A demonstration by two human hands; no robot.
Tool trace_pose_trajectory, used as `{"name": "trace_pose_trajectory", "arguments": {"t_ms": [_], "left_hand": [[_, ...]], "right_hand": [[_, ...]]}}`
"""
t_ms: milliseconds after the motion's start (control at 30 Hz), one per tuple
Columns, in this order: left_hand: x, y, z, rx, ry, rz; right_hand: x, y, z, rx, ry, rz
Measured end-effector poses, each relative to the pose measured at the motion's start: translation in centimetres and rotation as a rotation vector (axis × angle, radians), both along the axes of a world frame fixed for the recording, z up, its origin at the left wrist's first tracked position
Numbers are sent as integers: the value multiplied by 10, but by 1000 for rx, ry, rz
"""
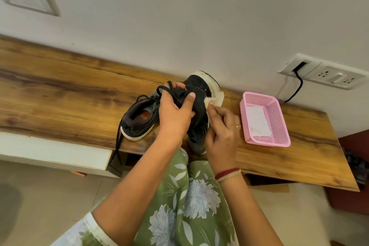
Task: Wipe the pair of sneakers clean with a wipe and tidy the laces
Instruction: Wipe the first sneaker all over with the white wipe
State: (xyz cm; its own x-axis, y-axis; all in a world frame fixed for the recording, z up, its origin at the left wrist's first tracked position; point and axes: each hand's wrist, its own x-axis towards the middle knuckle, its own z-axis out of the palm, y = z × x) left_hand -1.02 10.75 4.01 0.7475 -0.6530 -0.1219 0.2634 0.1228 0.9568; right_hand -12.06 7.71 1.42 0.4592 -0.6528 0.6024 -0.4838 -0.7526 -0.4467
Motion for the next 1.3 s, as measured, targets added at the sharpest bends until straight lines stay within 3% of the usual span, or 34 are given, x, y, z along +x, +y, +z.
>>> {"name": "trace_pose_trajectory", "arguments": {"t_ms": [133,433,700,833,933,1033,1133,1200,1300], "left_hand": [[-6,0,3,28,-117,-18],[-10,3,4,2,-99,-46],[-12,7,12,-37,2,-188],[-18,7,13,-36,-2,-234],[-18,6,17,-66,96,-230],[-16,5,15,-99,157,-212],[-20,6,9,-136,139,-219],[-25,5,5,-141,89,-247],[-34,2,5,-166,16,-258]], "right_hand": [[22,-14,20,-45,-8,22],[9,0,9,-18,-60,-13],[-7,19,-4,61,-152,-24],[-1,6,16,49,-118,-81],[-7,10,16,83,-94,-66],[-15,15,24,217,-220,-53],[-11,4,51,185,-323,-96],[-7,-8,64,124,-210,-94],[-1,-15,63,84,114,-75]]}}
